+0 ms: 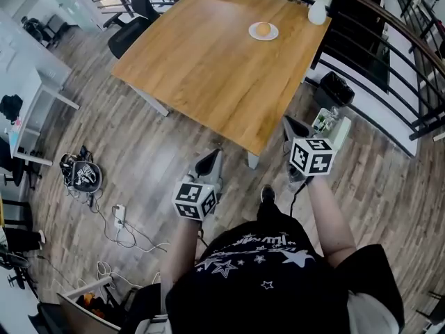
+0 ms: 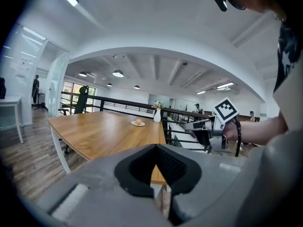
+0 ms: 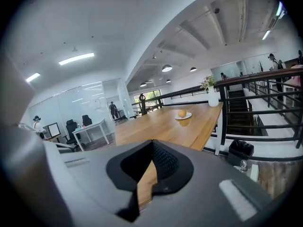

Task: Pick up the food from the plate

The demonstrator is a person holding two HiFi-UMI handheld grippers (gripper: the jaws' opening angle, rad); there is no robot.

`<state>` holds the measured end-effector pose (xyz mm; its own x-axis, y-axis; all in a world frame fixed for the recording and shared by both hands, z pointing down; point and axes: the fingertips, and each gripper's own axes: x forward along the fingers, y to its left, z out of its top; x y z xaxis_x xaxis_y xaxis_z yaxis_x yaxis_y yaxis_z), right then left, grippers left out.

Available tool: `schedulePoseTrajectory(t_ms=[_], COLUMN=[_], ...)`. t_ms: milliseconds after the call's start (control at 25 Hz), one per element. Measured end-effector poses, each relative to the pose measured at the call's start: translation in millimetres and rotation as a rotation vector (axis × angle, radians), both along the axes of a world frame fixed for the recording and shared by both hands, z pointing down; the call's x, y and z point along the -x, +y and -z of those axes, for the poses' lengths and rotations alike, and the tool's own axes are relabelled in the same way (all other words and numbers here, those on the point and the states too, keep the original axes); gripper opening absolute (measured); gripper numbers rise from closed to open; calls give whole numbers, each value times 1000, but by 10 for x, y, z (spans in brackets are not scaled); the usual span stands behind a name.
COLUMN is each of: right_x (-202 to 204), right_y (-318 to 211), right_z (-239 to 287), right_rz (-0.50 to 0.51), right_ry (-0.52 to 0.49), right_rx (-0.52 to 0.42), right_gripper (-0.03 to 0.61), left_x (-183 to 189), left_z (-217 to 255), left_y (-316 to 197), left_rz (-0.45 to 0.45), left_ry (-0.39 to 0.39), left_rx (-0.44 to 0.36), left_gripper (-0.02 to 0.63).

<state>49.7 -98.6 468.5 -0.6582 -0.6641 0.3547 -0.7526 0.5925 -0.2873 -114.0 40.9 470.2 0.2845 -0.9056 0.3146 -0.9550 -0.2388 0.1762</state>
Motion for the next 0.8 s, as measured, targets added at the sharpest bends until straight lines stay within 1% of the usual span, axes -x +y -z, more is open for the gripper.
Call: schedulePoseTrajectory(t_ms=[120, 280, 560, 680, 800], right_x=[-13, -34, -99, -190, -242], right_y=[-290, -626, -1209, -1391, -1492], right_z=[-42, -102, -30, -6, -29], right_rz=[16, 28, 48, 44, 37], right_ry=[0, -6, -26, -36, -43], right_rx=[8, 29, 18, 16, 26], right_gripper=[0, 0, 0, 0, 0], left_x=[-31, -76, -177, -256, -302], left_z=[-10, 45, 114, 148, 178], left_y=[-268, -601, -1167, -1351, -1456], left_rz=[11, 21, 35, 36, 39], left_ry=[-9, -21, -40, -29, 1], left_rx=[11, 6, 2, 0, 0], left_gripper=[2, 2, 2, 2, 2])
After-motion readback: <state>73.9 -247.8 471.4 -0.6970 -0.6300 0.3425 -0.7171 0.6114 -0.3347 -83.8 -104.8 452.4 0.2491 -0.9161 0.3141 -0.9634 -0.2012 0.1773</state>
